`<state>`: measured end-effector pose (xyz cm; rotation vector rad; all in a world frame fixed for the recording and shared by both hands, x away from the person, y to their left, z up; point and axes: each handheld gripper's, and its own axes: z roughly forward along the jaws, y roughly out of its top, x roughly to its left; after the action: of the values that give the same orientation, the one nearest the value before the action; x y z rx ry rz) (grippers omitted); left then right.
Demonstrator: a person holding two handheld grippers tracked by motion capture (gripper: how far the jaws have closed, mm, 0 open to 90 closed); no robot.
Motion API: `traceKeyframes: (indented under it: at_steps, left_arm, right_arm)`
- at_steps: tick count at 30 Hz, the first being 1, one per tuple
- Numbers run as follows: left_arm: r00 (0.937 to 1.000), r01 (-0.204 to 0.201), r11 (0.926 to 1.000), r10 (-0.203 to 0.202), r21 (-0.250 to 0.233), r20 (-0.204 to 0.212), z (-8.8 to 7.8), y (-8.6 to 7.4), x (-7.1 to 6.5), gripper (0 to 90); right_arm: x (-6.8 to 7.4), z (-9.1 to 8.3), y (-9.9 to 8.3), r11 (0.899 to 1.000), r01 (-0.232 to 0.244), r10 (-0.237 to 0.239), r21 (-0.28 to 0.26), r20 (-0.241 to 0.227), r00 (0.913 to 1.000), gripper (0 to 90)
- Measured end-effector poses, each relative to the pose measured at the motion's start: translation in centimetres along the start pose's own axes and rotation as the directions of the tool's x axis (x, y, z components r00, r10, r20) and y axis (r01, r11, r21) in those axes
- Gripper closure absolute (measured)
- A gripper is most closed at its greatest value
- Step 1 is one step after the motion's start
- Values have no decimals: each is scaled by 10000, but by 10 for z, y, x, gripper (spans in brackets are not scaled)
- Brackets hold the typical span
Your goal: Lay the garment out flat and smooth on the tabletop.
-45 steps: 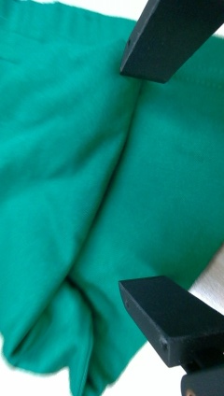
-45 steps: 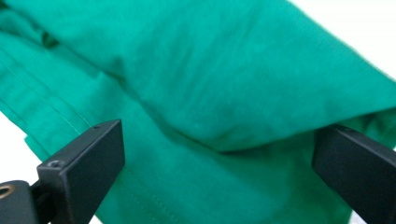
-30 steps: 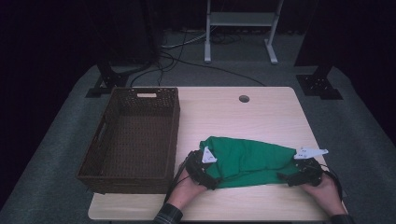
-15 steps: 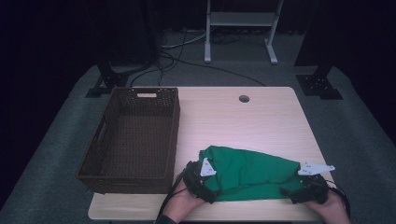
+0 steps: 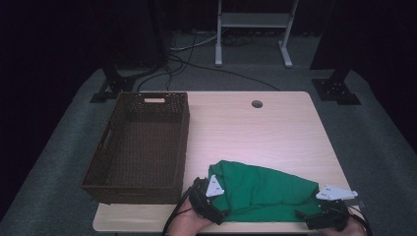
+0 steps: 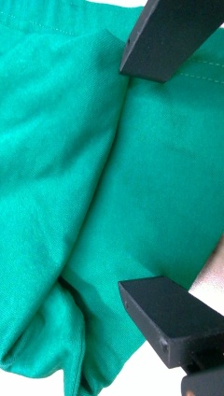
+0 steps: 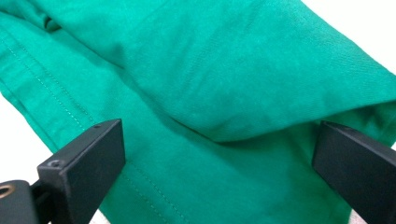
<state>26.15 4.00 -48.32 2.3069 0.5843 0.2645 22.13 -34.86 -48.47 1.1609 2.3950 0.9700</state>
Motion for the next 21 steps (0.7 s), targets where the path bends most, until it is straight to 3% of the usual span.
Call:
traceKeyframes:
  at_steps: [1, 4, 21]
  left_arm:
    - [10000, 2, 10000, -2, -22, -3, 0, 0, 0, 0]
    - [10000, -3, 10000, 3, -72, -16, 0, -1, 0, 0]
    - [10000, 1, 9999, -1, -159, 5, 0, -2, 0, 0]
  right_arm:
    - [-1, -1, 3, 9996, 17, -15, 291, -60, 10000, 19]
    - [-2, -4, 3, 9992, 98, -91, 386, -197, 9998, 19]
    - [-5, -25, 10, 9994, 18, -26, -332, -226, 9997, 19]
